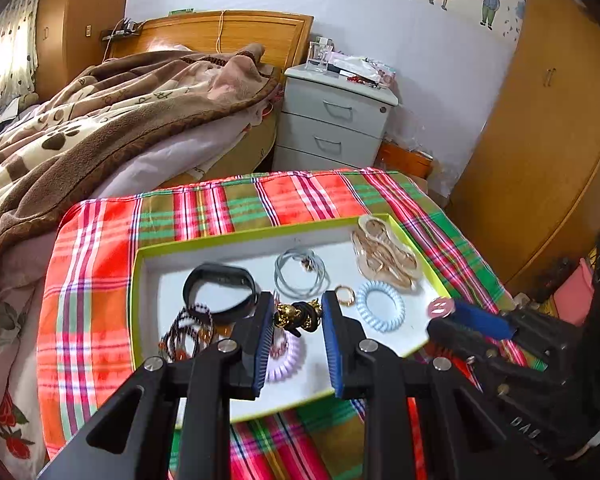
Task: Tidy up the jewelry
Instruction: 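Carry the charm and hair tie into the box and open both grippers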
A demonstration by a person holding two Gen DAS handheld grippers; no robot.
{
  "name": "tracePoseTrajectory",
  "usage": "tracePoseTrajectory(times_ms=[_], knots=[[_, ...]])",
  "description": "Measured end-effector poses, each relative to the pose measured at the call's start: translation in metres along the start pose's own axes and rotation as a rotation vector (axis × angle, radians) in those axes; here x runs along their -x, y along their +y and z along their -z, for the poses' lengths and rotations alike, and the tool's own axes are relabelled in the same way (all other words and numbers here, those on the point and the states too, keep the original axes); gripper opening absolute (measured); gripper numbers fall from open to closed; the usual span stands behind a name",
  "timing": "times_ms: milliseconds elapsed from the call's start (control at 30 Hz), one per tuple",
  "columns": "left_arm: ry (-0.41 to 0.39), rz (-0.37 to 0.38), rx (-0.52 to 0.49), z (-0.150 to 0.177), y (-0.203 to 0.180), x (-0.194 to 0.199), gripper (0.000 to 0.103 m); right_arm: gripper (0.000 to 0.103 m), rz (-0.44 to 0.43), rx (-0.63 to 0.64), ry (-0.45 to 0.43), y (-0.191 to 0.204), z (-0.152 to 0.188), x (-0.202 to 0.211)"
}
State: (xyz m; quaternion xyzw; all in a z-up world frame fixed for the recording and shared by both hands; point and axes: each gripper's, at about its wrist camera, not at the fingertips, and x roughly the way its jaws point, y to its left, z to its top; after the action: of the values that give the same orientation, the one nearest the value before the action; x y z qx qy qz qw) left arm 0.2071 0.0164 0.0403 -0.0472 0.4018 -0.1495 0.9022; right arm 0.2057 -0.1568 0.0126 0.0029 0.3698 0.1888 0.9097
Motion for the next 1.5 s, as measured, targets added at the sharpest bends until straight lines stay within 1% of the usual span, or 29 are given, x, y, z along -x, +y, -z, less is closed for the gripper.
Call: tracePoseTrajectory(times_ms=[167,267,367,467,567,700,1033,1167,1267,1333,1500], knots=[[0.009,0.011,0.007,-0.011,0.004,-0.014,0.025,0.028,-0.011,0.004,0.029,-0.001,-0.005,-0.019],[0.028,0.028,0.014,-0.016,0.006,-0.027,0.025,0.028,-0.018,0.005,0.051,-0.001,-0.006,-0.031],[0.046,0.022,0.002,-0.019,0.005,-0.04,0.025,0.028,-0.029,0.012,0.074,0.001,-0.006,-0.04],[0.073,0.038,0.011,-0.021,0.008,-0.053,0.025,0.028,-0.033,0.027,0.099,0.004,-0.006,-0.049],[0.092,0.022,-0.003,-0.021,0.008,-0.064,0.025,0.028,-0.034,0.041,0.118,0.007,-0.005,-0.056],[0.117,0.022,0.004,-0.02,0.011,-0.076,0.025,0.028,-0.029,0.054,0.141,0.007,-0.003,-0.063],[0.143,0.015,0.011,-0.019,0.012,-0.089,0.025,0.028,-0.012,0.09,0.163,0.014,-0.002,-0.068],[0.142,0.0,0.009,-0.02,0.012,-0.092,0.025,0.028,-0.007,0.097,0.164,0.014,-0.001,-0.069],[0.148,0.007,0.011,-0.019,0.012,-0.094,0.025,0.028,-0.004,0.1,0.164,0.014,-0.001,-0.071],[0.149,-0.006,0.01,-0.019,0.012,-0.094,0.026,0.028,-0.003,0.101,0.162,0.014,-0.001,-0.071],[0.152,-0.004,0.011,-0.019,0.012,-0.096,0.026,0.028,0.003,0.1,0.16,0.014,-0.002,-0.071]])
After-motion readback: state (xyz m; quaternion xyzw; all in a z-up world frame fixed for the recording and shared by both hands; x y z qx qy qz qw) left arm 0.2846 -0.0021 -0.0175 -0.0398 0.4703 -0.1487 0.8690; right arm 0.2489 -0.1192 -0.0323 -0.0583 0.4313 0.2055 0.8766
